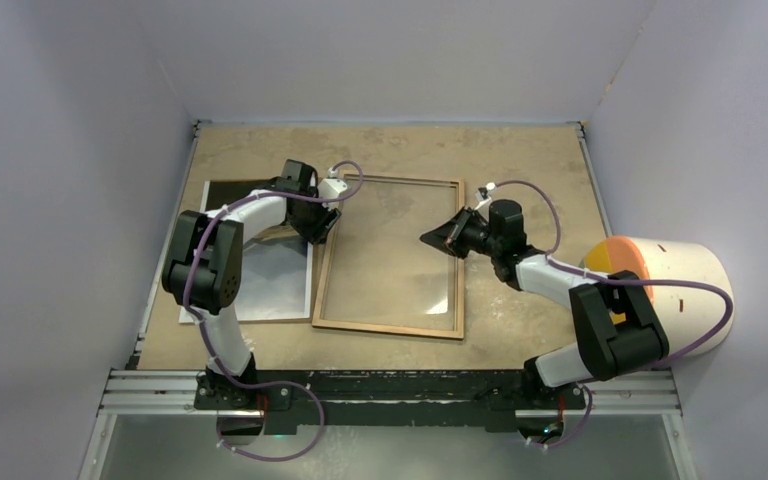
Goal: Put the photo into the frame
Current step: Place the photo frame item in the photo frame.
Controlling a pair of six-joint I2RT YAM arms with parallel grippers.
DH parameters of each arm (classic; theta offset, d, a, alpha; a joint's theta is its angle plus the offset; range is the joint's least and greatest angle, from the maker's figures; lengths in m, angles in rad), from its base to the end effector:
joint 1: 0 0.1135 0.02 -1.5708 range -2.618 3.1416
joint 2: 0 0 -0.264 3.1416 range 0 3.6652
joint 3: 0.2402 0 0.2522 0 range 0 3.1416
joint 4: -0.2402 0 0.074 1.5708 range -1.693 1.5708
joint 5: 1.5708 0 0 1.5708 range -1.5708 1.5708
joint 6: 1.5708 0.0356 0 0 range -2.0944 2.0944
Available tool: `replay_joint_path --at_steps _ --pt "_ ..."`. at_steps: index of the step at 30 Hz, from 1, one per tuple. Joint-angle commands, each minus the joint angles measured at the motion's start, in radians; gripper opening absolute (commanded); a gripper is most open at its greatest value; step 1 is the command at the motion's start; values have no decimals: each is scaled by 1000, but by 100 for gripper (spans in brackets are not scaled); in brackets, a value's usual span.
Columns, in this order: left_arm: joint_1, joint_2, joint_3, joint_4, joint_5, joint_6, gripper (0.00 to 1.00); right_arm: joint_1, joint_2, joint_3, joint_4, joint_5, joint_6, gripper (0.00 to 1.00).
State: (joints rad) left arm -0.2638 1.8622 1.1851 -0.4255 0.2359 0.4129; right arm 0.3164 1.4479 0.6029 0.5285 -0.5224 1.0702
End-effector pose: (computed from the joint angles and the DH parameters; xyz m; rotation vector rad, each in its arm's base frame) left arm 0.3583 -0.1054 0.1627 0.9489 2.4713 -0.2657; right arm 0.2746 0.1086 0.1995 0.3897 2.0762 1.3870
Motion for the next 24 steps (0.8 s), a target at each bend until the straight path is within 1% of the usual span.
replay_joint_path --at_steps 1,6,17,24 --pt "-20 22 -24 -85 88 -15 50 -16 -28 -22 -12 43 -27 0" --pt "-18 19 -12 -97 94 -13 52 -30 -33 -61 6 50 -15 0" --pt "-13 7 8 -115 80 0 60 -54 -47 -82 7 54 -23 0" --pt "3 -1 35 -139 96 5 60 -62 -43 -101 32 47 -21 0"
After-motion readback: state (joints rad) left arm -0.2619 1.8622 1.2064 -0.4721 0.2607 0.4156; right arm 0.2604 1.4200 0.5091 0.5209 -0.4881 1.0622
